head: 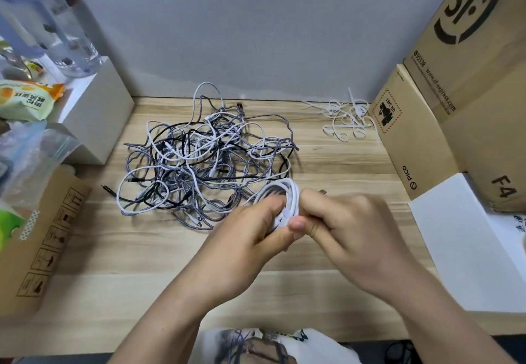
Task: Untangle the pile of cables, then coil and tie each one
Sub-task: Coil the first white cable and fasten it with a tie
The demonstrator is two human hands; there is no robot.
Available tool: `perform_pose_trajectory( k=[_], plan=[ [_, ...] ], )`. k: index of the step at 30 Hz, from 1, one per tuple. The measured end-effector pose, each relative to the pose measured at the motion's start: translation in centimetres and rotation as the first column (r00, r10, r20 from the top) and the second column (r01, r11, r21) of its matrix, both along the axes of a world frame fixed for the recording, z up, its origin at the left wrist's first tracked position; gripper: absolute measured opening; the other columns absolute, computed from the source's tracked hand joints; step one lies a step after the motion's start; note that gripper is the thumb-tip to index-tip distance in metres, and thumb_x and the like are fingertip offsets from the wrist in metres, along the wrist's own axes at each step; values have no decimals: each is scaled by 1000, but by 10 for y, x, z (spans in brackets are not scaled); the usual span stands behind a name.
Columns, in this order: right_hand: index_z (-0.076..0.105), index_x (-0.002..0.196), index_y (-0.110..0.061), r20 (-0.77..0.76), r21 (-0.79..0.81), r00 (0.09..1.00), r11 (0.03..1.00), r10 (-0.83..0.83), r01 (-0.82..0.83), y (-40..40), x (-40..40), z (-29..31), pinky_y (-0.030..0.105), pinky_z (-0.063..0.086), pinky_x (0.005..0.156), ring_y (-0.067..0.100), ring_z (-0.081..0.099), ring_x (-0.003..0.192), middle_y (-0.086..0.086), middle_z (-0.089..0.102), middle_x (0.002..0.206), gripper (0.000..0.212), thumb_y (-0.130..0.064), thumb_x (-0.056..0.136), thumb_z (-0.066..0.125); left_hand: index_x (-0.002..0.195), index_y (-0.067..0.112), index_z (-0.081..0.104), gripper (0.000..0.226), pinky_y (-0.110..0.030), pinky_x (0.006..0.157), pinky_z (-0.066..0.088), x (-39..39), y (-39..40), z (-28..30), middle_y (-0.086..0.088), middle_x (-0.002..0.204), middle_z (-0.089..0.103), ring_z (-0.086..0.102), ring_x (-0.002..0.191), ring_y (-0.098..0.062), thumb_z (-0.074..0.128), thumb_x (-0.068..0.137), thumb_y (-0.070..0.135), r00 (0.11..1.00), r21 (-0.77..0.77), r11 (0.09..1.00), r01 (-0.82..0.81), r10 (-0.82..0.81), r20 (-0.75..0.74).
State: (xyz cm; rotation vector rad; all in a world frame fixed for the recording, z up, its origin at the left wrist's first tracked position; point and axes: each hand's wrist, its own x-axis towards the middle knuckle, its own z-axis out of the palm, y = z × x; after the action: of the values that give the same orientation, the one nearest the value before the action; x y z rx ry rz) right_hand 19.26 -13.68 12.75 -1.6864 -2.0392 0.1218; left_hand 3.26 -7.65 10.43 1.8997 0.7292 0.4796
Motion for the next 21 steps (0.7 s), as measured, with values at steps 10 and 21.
perform_pose_trajectory(
  k=[10,21],
  plan=[
    [43,88,-24,-597,-212,800,974,-61,-84,9,14,-23,14,29,56,5,37,55,-14,44,58,7,-18,87,47,73,38,53,11,-32,65,44,2,12,-26,10,61,56,53,61,-9,56,82,44,1000,-145,989,-9,8,-3],
    [46,96,-34,-127,-52,992,999,-4,-3,9,5,-27,36,42,68,13,55,77,-14,59,83,8,-35,88,48,75,32,53,11,-31,60,42,9,10,-27,11,61,55,52,58,-5,54,81,42,997,-79,997,17,-22,-68]
  ],
)
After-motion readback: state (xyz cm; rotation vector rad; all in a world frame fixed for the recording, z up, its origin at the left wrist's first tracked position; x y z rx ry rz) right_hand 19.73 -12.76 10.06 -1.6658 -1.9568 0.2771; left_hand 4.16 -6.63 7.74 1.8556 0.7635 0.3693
